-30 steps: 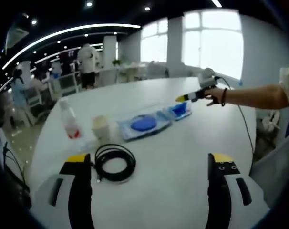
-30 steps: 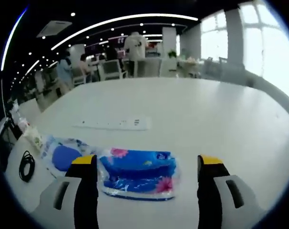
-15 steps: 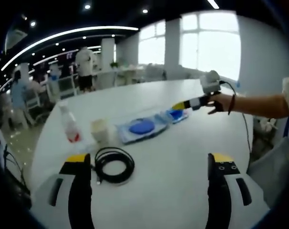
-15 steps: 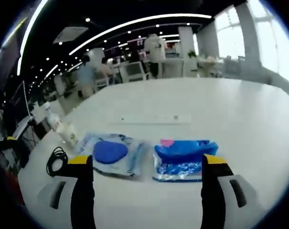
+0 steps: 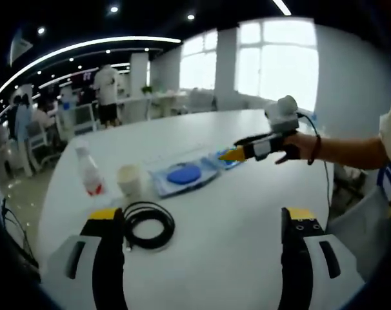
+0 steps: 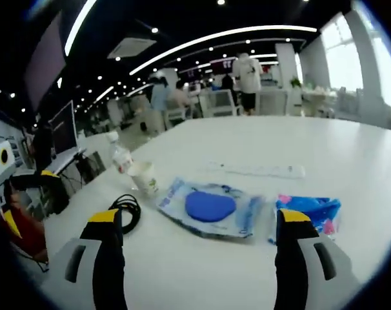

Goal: Arrange the tabletop items into an orderly group along one side of the table until the central work area is clear of visible clutter.

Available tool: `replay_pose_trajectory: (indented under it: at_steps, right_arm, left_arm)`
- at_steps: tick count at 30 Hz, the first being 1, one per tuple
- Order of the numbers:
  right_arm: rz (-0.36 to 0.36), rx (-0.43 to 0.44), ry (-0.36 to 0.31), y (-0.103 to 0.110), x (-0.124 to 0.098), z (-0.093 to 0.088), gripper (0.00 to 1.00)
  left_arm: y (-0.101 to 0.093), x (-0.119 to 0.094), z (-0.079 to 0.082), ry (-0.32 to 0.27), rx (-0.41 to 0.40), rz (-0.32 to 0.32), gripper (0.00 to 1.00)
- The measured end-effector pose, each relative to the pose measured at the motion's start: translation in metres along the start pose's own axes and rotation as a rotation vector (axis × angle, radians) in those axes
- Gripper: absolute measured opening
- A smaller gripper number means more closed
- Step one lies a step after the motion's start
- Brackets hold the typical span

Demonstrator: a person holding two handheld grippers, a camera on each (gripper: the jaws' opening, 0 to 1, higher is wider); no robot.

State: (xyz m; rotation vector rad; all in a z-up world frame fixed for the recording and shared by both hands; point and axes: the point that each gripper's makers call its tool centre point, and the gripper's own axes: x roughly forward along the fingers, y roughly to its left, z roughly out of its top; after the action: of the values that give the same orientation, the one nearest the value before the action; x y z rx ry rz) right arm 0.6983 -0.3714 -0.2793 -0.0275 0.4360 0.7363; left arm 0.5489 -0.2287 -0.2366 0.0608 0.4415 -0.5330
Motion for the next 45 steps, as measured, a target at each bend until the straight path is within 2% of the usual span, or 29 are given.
replay_pose_trajectory:
  at_steps: [6,10,14,17,24,31,34,41,45]
  right_arm:
    - [0.083,-0.031,0.001,0.037,0.011,0.0,0.98]
    - [0.145,-0.08,0.014,0.064,0.02,-0.005,0.98]
    - [0.22,-0.16,0.028,0.094,0.029,-0.012,0.97]
    - [0.26,-0.215,0.033,0.112,0.035,-0.017,0.97]
    - [0.332,-0.265,0.075,0.147,0.054,-0.032,0.92]
    - [0.421,-0.311,0.092,0.174,0.072,-0.042,0.86]
    - [0.451,-0.327,0.099,0.183,0.077,-0.047,0.79]
    - [0.486,-0.391,0.084,0.197,0.089,-0.054,0.68]
    - [0.492,-0.373,0.119,0.2,0.095,-0.062,0.64]
  left_arm:
    - [0.002,-0.004,0.002,-0.009,-0.022,0.008,0.99]
    - [0.003,-0.004,-0.005,0.028,-0.01,0.027,0.99]
    - [0.004,-0.004,-0.014,0.059,-0.038,0.027,0.99]
    - [0.007,-0.01,-0.016,0.065,-0.04,0.056,0.99]
    - [0.016,-0.023,-0.026,0.069,-0.072,0.092,0.99]
    - [0.025,-0.033,-0.033,0.078,-0.087,0.139,0.99]
    - [0.027,-0.036,-0.036,0.083,-0.089,0.152,0.99]
    - [0.031,-0.038,-0.045,0.093,-0.11,0.164,0.99]
    - [0.031,-0.038,-0.047,0.097,-0.116,0.164,0.99]
